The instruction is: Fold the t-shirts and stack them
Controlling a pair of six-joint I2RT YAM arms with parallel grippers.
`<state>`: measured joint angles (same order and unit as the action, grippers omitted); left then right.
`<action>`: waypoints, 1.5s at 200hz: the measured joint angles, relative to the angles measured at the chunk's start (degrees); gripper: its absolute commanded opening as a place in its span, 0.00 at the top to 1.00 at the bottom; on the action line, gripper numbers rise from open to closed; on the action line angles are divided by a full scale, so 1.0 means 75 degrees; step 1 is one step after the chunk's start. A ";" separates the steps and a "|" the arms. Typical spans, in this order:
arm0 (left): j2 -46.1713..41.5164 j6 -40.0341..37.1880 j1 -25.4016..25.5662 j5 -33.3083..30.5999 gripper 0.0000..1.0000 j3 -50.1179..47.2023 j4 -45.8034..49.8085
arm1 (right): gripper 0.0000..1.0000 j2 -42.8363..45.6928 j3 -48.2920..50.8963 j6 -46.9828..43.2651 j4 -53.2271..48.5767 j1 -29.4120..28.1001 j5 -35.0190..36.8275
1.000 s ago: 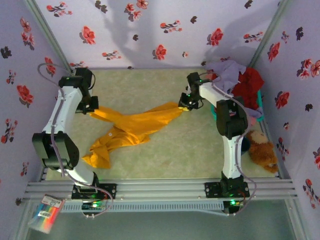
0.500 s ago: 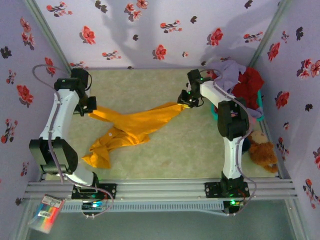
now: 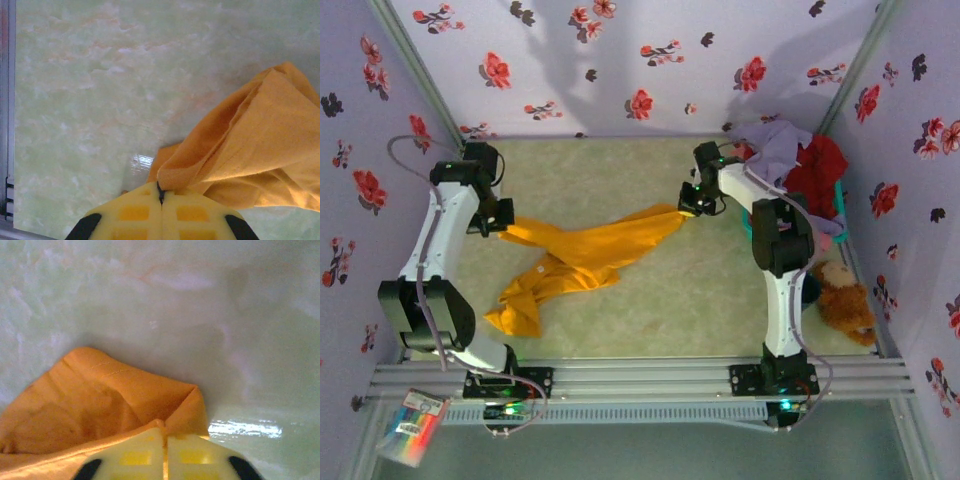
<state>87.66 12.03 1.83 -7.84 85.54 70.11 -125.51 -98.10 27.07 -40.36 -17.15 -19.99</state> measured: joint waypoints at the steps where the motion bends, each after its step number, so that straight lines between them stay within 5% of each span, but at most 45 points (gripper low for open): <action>1: 0.0000 0.0000 -0.0003 0.0000 1.00 0.0003 0.0000 | 1.00 0.0000 0.0000 -0.0038 0.0000 0.0000 -0.0003; 53: 0.0000 -0.0023 -0.0140 0.0067 1.00 0.0536 0.0090 | 1.00 0.0321 -0.0114 -0.0131 -0.0137 0.0003 0.0152; 114: 0.0017 0.0184 -0.0149 0.0860 1.00 0.1690 0.0181 | 1.00 0.3223 0.0388 0.0044 -0.0449 -0.0181 0.1262; 171: -0.0294 0.0140 -0.0956 0.0918 1.00 0.2398 0.0810 | 1.00 0.3372 -0.0122 0.0224 -0.1151 -0.2355 0.1988; 189: -0.0659 0.0119 -0.1454 0.0915 1.00 0.1676 0.0871 | 0.53 0.2664 0.0055 0.0382 -0.0959 -0.3209 0.1612; 205: -0.0950 0.0119 -0.1644 0.0918 1.00 0.0839 0.0912 | 0.43 0.2049 0.0326 0.0463 -0.0749 -0.3777 0.1259; 249: -0.1023 0.0160 -0.1647 0.1075 1.00 -0.0924 0.0726 | 0.46 0.1900 0.0641 0.0312 -0.0737 -0.3780 0.1008; 278: -0.1014 0.0268 -0.1647 0.1259 1.00 -0.1157 0.0463 | 0.58 0.2034 0.0650 -0.0108 -0.0895 -0.3322 0.1241; 300: -0.0982 0.0347 -0.1647 0.1335 1.00 -0.1157 0.0239 | 0.57 0.2095 0.0924 -0.0265 -0.0799 -0.3220 0.1268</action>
<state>80.29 14.63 -10.52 2.17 76.86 71.90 -109.80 -91.18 25.08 -46.35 -41.30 -10.48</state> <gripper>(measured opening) 0.066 0.419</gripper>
